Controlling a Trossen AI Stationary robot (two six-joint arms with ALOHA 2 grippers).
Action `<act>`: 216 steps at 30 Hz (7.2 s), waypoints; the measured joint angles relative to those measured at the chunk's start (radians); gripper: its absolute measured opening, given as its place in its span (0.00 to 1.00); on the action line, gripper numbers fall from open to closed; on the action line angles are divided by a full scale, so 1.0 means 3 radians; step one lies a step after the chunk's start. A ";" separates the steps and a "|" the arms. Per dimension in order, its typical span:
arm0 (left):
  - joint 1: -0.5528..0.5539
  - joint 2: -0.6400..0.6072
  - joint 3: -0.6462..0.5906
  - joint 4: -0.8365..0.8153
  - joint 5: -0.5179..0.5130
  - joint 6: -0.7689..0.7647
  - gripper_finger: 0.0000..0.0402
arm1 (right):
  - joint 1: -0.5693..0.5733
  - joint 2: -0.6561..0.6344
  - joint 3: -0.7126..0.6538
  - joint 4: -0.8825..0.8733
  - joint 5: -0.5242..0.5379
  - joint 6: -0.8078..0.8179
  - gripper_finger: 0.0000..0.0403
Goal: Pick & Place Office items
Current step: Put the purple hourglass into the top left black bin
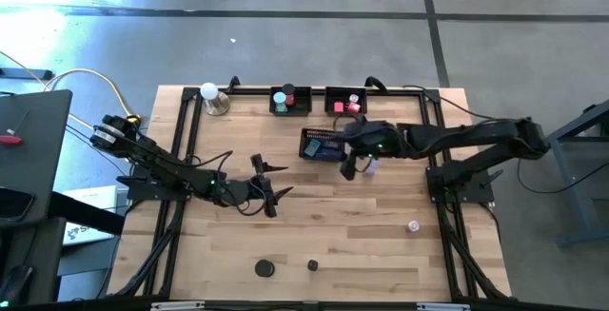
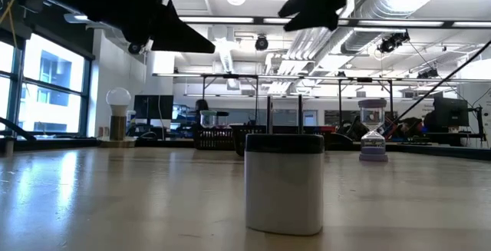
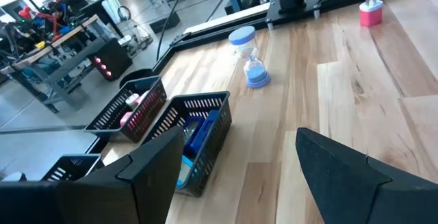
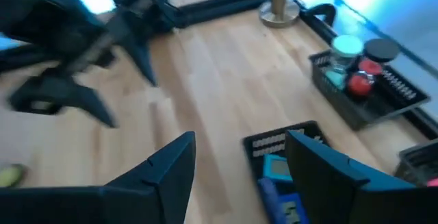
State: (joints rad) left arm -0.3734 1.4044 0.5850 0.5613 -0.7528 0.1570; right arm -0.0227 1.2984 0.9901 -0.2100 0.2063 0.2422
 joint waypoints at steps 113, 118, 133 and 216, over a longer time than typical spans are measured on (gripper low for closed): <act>-0.0024 0.0001 0.0000 -0.0135 0.0003 -0.0114 0.69 | 0.0065 0.0376 0.0000 -0.2422 0.0322 0.1885 0.93; -0.0024 0.0001 -0.0001 -0.0161 0.0003 -0.0114 0.69 | 0.0022 0.0462 0.0001 -0.2440 0.0164 0.1887 0.93; -0.0024 0.0001 -0.0001 -0.0212 0.0003 -0.0168 0.69 | -0.0123 0.0744 -0.0032 -0.2391 0.0095 0.1857 0.93; -0.0059 0.0001 -0.0001 -0.0065 0.0004 0.0858 0.69 | 0.0646 0.0746 -0.0032 -0.0226 0.0001 0.0933 0.45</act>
State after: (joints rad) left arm -0.3912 1.4048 0.5846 0.5419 -0.7517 0.4144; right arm 0.1711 1.5223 0.9806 -0.2779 0.2066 0.5221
